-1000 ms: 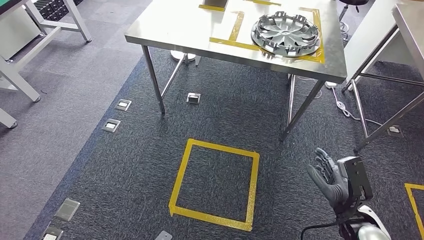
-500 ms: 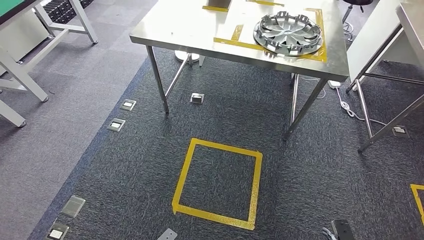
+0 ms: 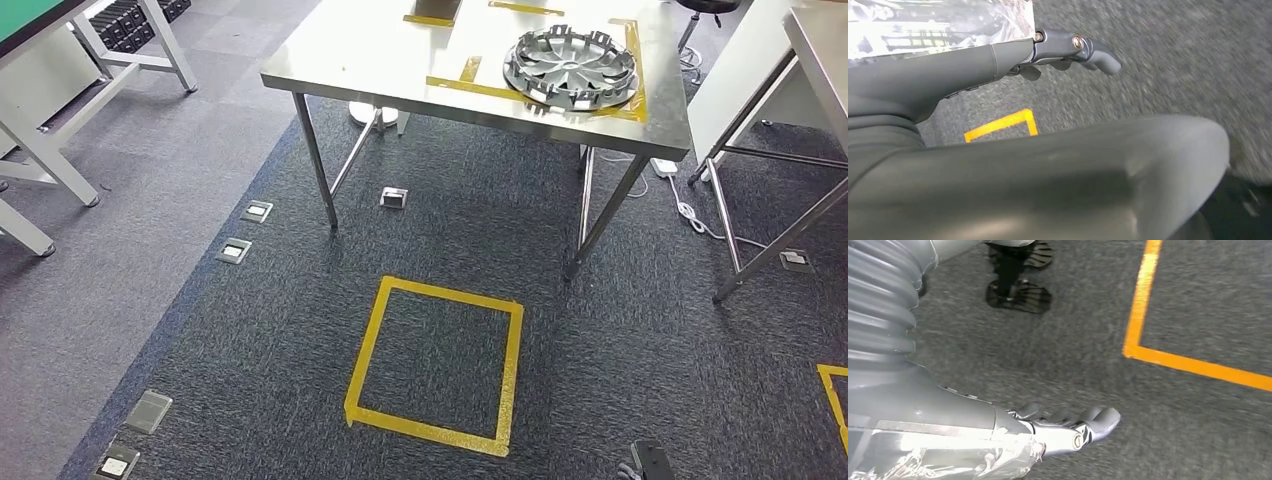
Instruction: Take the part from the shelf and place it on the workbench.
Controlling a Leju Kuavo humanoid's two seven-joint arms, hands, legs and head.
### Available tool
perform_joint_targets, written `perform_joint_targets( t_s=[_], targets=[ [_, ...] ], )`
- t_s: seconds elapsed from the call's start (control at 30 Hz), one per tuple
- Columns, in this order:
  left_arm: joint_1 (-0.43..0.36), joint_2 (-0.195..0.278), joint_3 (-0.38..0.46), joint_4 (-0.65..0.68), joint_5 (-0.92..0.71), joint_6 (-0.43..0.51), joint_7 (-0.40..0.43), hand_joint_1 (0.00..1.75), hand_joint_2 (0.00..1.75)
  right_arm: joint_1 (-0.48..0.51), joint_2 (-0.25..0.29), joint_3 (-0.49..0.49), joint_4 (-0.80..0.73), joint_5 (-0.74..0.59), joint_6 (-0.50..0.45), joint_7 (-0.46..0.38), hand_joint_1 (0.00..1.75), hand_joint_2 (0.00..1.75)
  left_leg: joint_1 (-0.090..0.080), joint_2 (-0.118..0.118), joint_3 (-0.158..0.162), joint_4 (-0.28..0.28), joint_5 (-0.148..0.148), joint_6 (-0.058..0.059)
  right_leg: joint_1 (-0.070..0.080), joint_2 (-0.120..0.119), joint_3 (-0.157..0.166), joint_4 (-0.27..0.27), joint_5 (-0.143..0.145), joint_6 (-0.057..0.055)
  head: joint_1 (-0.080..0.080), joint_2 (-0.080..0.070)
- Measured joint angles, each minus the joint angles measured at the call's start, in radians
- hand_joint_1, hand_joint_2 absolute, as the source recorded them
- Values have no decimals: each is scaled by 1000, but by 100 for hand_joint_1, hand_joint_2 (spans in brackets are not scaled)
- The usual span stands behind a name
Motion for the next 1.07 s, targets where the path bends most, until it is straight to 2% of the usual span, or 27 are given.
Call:
perform_joint_targets(
  t_s=[0.07,0.27,0.4,0.7,1.07],
  targets=[
    [11,2,53,0,-31,-17,-7,0,175,11,15,-26,20,30,7,6,0,0,-2,0,0,0,1,3,-2,0,2,-3,4,5,1,0],
    [23,3,209,-4,-118,-65,-27,0,175,56,59,-101,79,118,29,21,0,0,-2,3,1,1,0,7,-3,3,6,-10,9,10,1,0],
    [32,6,308,-12,-175,-95,-41,0,0,81,89,-149,119,175,44,32,0,0,-2,3,1,0,-1,8,-3,3,6,-11,9,11,1,0],
    [52,12,509,-39,-290,-157,-66,0,0,123,148,-245,198,290,72,51,0,0,-2,4,1,-2,-2,8,-2,3,6,-11,7,12,1,0],
    [59,13,613,-54,-296,-164,-69,0,0,128,173,-300,238,297,75,52,0,0,-1,4,1,-2,-2,8,-2,3,6,-11,7,12,1,0]
  ],
)
